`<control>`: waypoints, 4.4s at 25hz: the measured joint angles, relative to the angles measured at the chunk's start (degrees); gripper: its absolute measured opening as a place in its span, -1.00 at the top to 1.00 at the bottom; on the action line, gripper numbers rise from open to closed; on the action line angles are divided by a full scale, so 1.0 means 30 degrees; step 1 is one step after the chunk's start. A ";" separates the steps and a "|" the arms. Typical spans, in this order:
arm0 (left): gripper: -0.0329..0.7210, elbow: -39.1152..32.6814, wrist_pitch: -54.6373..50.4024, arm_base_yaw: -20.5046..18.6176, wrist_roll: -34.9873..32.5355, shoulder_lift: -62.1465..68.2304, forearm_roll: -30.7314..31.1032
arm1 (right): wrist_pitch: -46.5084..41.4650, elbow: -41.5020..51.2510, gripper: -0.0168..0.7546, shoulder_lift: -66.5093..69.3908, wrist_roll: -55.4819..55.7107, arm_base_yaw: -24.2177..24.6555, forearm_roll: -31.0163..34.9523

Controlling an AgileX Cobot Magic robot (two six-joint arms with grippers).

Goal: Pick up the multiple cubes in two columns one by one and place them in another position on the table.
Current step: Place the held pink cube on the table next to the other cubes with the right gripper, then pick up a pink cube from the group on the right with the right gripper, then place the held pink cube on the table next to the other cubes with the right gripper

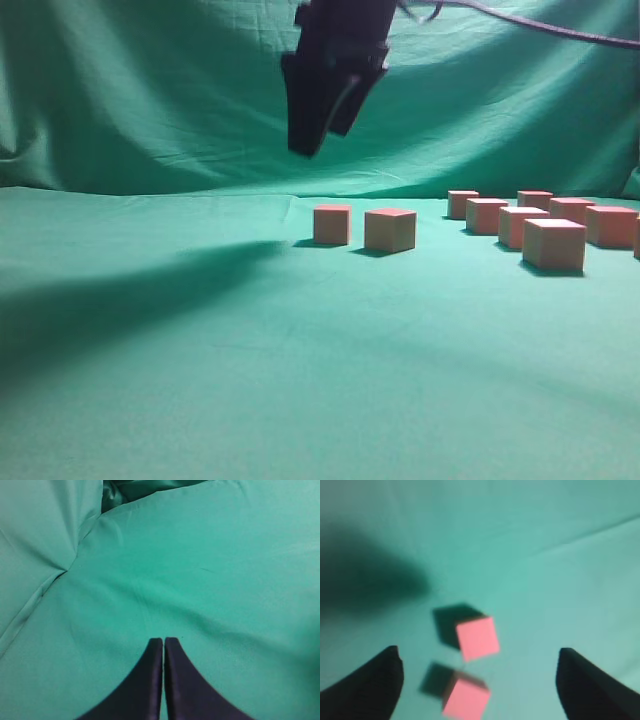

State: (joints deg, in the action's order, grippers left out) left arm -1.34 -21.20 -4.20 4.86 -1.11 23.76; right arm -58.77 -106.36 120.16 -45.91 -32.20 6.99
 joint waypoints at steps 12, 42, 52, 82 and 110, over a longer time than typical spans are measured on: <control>0.91 0.0000 0.0000 0.0000 0.0000 0.0000 0.0000 | -0.4181 0.0000 -0.25 -0.5367 0.8765 0.0000 -0.1417; 0.91 0.0000 0.0000 0.0000 0.0000 0.0000 0.0000 | 0.7526 1.7134 -0.25 -0.8561 1.2406 0.5597 0.1882; 0.91 0.0000 0.0000 0.0000 0.0000 0.0000 0.0000 | 0.9548 1.7134 -0.25 -0.7101 1.1505 0.5597 0.2373; 0.91 0.0000 0.0000 0.0000 0.0000 0.0000 0.0000 | 0.9150 1.6064 0.29 -0.5808 0.9813 0.5597 0.3187; 0.91 0.0000 0.0000 0.0000 0.0000 0.0000 0.0000 | -0.2267 -0.1075 0.28 -0.1395 0.1907 -0.0623 0.1452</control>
State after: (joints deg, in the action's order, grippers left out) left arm -1.34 -21.20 -4.20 4.86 -1.11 23.76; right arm -65.58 -109.59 115.97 -40.19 -34.07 11.34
